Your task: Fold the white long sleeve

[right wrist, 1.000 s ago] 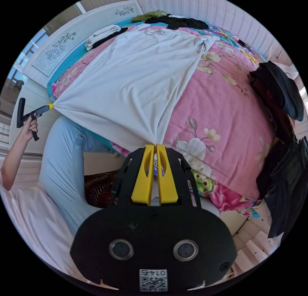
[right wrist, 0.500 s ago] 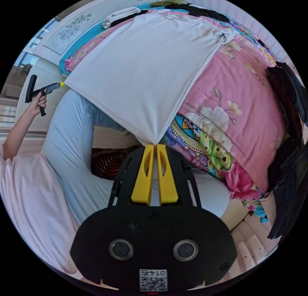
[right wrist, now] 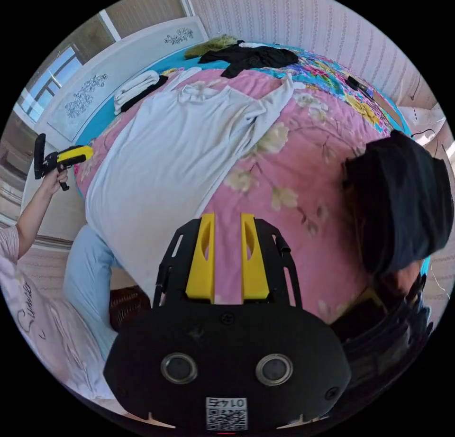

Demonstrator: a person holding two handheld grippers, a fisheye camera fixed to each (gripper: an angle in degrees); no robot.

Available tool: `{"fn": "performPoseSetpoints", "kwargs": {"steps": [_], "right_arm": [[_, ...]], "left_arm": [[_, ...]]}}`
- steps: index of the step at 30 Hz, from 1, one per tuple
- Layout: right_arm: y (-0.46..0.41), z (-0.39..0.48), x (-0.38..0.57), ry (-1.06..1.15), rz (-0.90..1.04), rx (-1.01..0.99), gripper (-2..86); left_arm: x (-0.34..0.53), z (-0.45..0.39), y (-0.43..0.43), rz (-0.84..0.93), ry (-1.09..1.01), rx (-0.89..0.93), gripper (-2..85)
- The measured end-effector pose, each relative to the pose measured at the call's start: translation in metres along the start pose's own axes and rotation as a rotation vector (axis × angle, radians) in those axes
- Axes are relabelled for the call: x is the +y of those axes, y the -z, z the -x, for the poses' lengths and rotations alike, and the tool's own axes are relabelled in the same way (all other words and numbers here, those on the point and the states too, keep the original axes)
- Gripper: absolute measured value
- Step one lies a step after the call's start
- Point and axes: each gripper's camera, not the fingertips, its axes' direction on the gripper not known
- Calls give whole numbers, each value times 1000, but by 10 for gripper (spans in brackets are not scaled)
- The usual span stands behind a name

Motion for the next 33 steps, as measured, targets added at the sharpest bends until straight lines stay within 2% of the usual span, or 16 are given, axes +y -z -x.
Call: {"fn": "performPoseSetpoints", "kwargs": {"steps": [3,5,7,8,10,12,14,16,18,20,24,28,29,30,31,33], "right_arm": [[-21,-47,-75,-93,-91,-46,106],[-37,-71,-104,-170,-117,-102,105],[-66,-97,-115,-267,-73,-119,59],[-71,-102,-113,-290,-54,-131,46],[-57,-121,-78,-393,-167,-215,21],[-32,-127,-37,-468,-237,-215,14],[-19,-127,6,-526,-218,-256,8],[-20,-125,51,-585,-58,-298,5],[-18,-126,71,-594,29,-296,7],[-11,-133,70,-551,37,-305,11],[-9,-158,-9,-316,-21,-191,50],[-48,-189,-89,-206,-53,-50,69],[-59,-197,-96,-212,-21,-49,54],[-80,-211,-105,-218,66,-92,24],[-87,-226,-103,-229,74,-171,19],[-64,-245,-81,-266,-44,-253,14]], "left_arm": [[-88,-15,-85,21,-15,81,52],[-131,-27,-151,115,12,116,51],[-145,-35,-190,200,33,125,47],[-149,-38,-198,173,28,124,41],[-153,-36,-205,170,54,152,32],[-157,-37,-208,163,58,154,25],[-168,-47,-210,194,55,126,25],[-180,-61,-204,171,33,131,30],[-195,-82,-198,145,-18,155,34],[-220,-113,-204,126,-83,158,36],[-257,-152,-245,118,-94,193,34],[-275,-184,-321,269,-77,181,24],[-275,-188,-329,241,-88,171,16],[-275,-189,-331,228,-92,173,13],[-276,-190,-335,224,-87,189,7],[-280,-192,-337,226,-98,197,0]]}}
